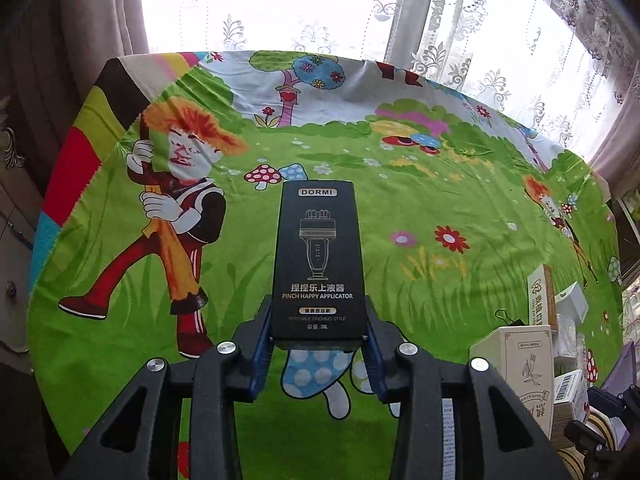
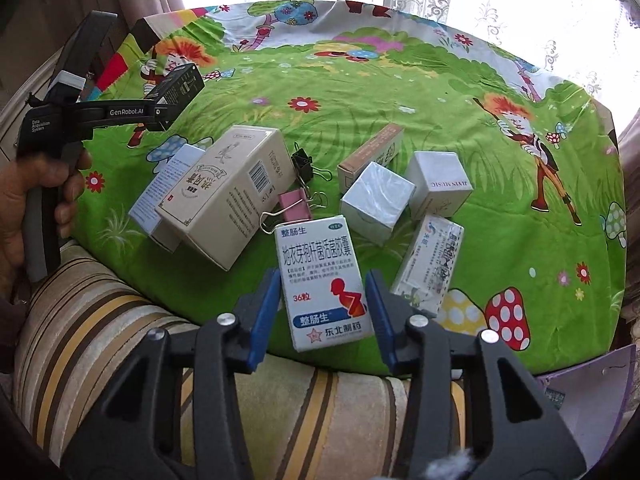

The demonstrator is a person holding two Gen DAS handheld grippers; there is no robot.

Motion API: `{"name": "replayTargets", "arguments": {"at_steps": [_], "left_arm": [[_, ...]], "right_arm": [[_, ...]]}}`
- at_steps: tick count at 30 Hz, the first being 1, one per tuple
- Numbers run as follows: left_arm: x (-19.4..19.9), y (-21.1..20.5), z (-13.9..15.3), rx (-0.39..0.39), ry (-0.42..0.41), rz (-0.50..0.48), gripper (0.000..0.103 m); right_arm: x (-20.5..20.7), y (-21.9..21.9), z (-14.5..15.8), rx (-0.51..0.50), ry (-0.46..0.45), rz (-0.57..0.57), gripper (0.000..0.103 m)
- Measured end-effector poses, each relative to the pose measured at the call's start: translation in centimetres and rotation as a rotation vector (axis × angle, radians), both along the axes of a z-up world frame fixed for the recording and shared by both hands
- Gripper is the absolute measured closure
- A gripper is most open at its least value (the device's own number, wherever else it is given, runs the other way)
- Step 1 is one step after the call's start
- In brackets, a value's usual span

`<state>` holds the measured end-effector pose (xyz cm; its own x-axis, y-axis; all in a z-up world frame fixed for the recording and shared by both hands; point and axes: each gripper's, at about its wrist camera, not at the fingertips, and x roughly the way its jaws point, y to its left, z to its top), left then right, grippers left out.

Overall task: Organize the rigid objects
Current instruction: 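Carry the DORMI box with the left tool while the right tool carries the medicine box to the purple box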

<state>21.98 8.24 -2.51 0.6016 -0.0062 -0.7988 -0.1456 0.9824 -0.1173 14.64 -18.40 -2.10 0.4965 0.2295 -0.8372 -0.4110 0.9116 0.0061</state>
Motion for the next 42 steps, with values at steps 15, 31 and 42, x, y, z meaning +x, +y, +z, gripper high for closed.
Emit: {"name": "replayTargets", "arguments": {"at_steps": [15, 31, 42], "left_arm": [[-4.6, -8.9, 6.3, -0.117, -0.144, -0.159, 0.063], [-10.8, -18.8, 7.7, -0.23, -0.119, -0.367, 0.063], [-14.2, -24.5, 7.1, -0.284, -0.054, -0.502, 0.063]], "right_arm": [[-1.4, -3.1, 2.1, 0.084, -0.071, -0.076, 0.055], [-4.2, -9.8, 4.1, 0.261, -0.079, -0.196, 0.055], [-7.0, -15.9, 4.5, 0.322, -0.092, -0.299, 0.055]]}}
